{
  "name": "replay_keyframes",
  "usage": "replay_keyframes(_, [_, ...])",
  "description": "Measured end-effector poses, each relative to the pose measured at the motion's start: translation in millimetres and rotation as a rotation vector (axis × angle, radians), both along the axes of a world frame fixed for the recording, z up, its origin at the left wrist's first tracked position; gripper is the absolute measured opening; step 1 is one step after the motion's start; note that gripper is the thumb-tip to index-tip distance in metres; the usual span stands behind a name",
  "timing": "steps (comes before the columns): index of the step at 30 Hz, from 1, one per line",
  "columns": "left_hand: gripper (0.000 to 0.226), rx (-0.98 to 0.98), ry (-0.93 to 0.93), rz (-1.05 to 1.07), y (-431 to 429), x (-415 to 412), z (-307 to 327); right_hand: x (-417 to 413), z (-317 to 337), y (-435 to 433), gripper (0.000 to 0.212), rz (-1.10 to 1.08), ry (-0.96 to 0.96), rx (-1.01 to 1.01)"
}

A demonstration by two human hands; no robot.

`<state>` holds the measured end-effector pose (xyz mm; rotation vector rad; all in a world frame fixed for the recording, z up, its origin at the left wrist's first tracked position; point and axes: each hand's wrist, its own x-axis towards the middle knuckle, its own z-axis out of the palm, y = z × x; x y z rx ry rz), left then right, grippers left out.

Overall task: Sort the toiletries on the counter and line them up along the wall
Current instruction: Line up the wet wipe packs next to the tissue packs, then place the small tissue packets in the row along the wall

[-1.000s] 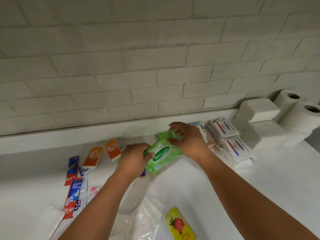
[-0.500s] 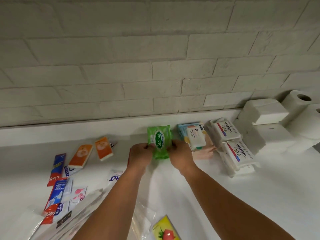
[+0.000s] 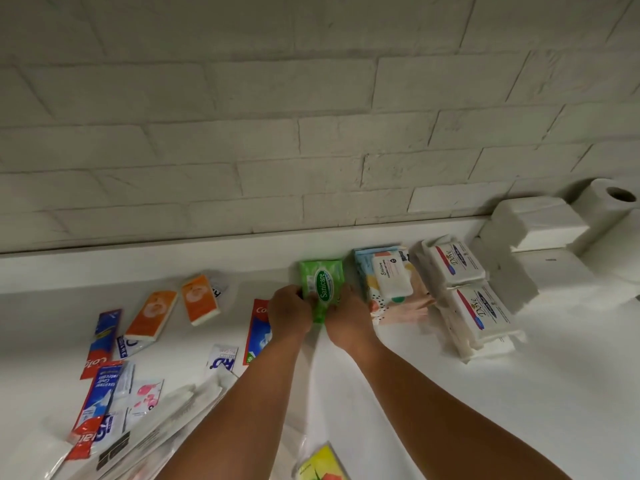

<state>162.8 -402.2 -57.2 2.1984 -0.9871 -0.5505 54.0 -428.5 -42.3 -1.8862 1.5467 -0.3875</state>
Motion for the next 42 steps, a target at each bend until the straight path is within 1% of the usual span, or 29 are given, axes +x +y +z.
replay_keyframes(2, [0.023,-0.002,-0.028,0.001,-0.5,-0.6,1.8,-0.5,-2.7,-0.9,0.044,-0.006,-0.009,0.002])
replay_keyframes(5, [0.025,-0.005,-0.027,-0.015,1.2,-2.2,4.3,-1.3,-3.3,-0.9,0.045,-0.007,-0.010,0.018])
replay_keyframes(7, [0.028,-0.017,-0.034,-0.018,4.8,-2.6,7.7,-0.5,1.0,2.4,0.055,0.028,0.020,-0.016])
replay_keyframes(9, [0.036,-0.033,-0.050,-0.018,9.9,2.4,11.5,1.6,8.6,10.2,0.062,0.085,0.039,-0.109])
replay_keyframes(10, [0.040,-0.050,-0.063,-0.019,13.3,7.5,13.9,3.0,13.7,15.4,0.061,0.113,0.006,-0.172])
replay_keyframes(12, [0.039,-0.116,-0.118,-0.008,23.0,21.9,20.2,9.1,19.3,25.2,0.055,0.181,-0.103,-0.323])
replay_keyframes(15, [0.034,-0.177,-0.293,-0.010,40.4,55.4,27.5,23.2,16.4,38.3,0.047,0.286,-0.168,-0.352])
replay_keyframes(17, [0.038,-0.141,-0.405,-0.010,51.6,91.1,23.7,37.1,8.5,46.1,0.047,0.341,-0.141,-0.306])
replay_keyframes(19, [0.054,0.002,-0.535,-0.010,60.3,132.7,16.4,54.1,-0.2,53.8,0.051,0.385,-0.090,-0.252])
replay_keyframes(20, [0.062,0.096,-0.556,-0.010,63.9,150.9,13.3,62.9,-4.3,57.6,0.055,0.408,-0.059,-0.237])
replay_keyframes(22, [0.068,0.260,-0.514,-0.006,69.2,176.1,10.9,78.8,-11.4,64.5,0.063,0.442,-0.001,-0.212])
replay_keyframes(23, [0.068,0.310,-0.488,-0.033,71.1,184.0,10.1,85.6,-14.5,68.2,0.066,0.456,0.026,-0.192])
replay_keyframes(26, [0.071,0.363,-0.489,-0.199,72.6,194.7,7.7,100.2,-26.6,78.0,0.073,0.504,0.146,-0.176])
replay_keyframes(29, [0.071,0.384,-0.461,-0.297,73.9,190.9,6.1,106.1,-40.2,88.2,0.072,0.527,0.252,-0.254])
replay_keyframes(33, [0.074,0.434,-0.418,-0.398,96.1,180.7,4.8,105.4,-46.3,109.1,0.060,0.526,0.250,-0.337])
replay_keyframes(38, [0.073,0.444,-0.452,-0.498,131.2,180.1,-2.3,94.7,-41.2,136.5,0.058,0.527,0.270,-0.266])
replay_keyframes(42, [0.072,0.348,-0.366,-0.536,166.6,176.8,-5.5,88.1,-37.1,159.8,0.058,0.524,0.269,-0.267])
